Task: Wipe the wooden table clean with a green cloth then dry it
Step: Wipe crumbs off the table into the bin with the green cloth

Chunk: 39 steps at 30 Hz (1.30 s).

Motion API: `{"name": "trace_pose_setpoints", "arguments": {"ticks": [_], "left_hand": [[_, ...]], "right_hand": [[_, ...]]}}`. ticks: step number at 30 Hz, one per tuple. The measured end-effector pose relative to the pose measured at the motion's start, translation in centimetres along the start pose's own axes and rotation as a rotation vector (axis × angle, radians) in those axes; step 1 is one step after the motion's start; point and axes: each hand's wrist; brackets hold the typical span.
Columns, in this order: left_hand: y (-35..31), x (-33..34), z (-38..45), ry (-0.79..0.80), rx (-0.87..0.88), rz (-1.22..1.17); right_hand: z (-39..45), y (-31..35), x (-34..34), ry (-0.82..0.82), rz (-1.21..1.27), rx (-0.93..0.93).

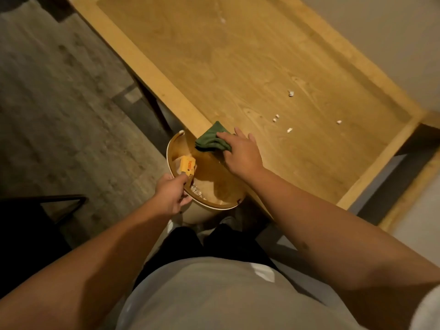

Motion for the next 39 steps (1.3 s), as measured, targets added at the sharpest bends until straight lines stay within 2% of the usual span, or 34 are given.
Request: {"name": "trace_pose_setpoints", "arguments": {"ticks": [2,4,7,11,12,13,15,16,17,25,31,39], "left_hand": [[0.4,0.4,0.3,-0.025,-0.012,0.034],[0.6,0.6,0.7,-0.034,-0.012,0.055],[0.6,0.7,1.2,-0.040,-0.010,0.070],[0.6,1.0,1.8,-0.046,-0.012,0.079],[0.6,1.0,2.0,-0.052,-0.006,0.089],[0.7,0.8,2.2,-0.053,0.000,0.098],[0.9,0.5,2.5,-0.044,0.013,0.106],[1.0,0.4,2.6,-0.045,0.020,0.109],[1.1,0.3,2.7,-0.048,0.024,0.109],[1.2,0.1,2.9,-0.047,0.019,0.083],[0.9,0.2,2.8,-0.017,0.015,0.089],[0.4,0.8,2.2,-0.019,0.035,0.089]], "right_hand": [[-1.3,-1.1,-2.5,-0.098,0.287,0.107],[-2.6,-3.2,-5.6,-0.253,0.393,0.170],[-4.6,-8.5,-10.5,-0.454,0.397,0.267],[-6.5,-17.5,-15.7,-0.679,0.305,0.495],[-6.5,-19.5,-16.3,-0.641,0.237,0.559],[-6.3,-21.1,-16.5,-0.507,0.137,0.618],[-5.8,-22.9,-15.9,-0.135,-0.076,0.679],[-5.5,-23.2,-15.5,-0.025,-0.147,0.690],[-5.2,-23.3,-15.2,0.016,-0.178,0.692],[-4.6,-23.3,-14.9,-0.033,-0.238,0.593],[-4.4,-22.9,-14.0,-0.020,-0.344,0.344],[-3.1,-19.4,-10.5,0.023,-0.414,0.151]]}}
Point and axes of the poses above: each hand's wrist, its own z-axis towards the middle knuckle, its own x-axis out of the palm, y = z × x, and after that the axes turned 7 degrees about y, right-handed
